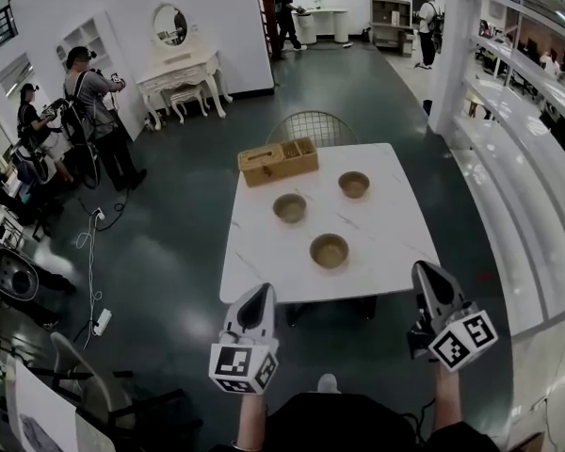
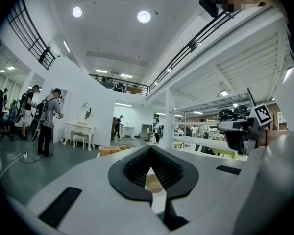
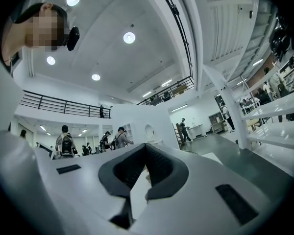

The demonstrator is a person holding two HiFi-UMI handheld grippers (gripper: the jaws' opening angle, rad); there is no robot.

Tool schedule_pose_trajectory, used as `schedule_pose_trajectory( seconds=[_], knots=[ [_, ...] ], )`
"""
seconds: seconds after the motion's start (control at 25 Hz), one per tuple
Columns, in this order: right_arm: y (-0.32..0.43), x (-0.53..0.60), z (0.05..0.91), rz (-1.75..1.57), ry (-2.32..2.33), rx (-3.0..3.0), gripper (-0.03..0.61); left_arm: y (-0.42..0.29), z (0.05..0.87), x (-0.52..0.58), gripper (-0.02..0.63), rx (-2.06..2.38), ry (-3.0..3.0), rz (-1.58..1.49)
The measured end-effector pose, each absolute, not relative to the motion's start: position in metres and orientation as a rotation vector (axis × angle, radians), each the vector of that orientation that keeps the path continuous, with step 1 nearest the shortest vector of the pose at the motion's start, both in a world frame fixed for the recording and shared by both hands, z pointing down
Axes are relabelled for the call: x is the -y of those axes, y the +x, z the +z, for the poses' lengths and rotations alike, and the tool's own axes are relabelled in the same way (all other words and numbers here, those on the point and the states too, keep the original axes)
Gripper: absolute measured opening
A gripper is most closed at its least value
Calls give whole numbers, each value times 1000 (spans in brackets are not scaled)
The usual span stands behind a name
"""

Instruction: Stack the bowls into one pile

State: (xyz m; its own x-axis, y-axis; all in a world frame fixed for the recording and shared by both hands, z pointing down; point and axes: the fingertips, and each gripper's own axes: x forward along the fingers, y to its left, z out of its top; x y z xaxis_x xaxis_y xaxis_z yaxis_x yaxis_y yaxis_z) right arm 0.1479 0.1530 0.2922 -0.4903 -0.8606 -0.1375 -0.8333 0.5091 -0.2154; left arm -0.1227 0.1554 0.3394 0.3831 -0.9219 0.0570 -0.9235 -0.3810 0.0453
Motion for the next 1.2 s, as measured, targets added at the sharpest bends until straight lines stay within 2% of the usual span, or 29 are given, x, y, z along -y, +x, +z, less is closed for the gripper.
schedule_pose_trajectory(
  seconds=[0.64,1.2],
  knots=[
    [129,-80,318,-282,-1434,-2576,14,-125,369,-93,14,1654,2523,112],
    [111,41,371,-565,-1283,-2739,14,-112,423,-4,14,1598,2357,200]
  ],
)
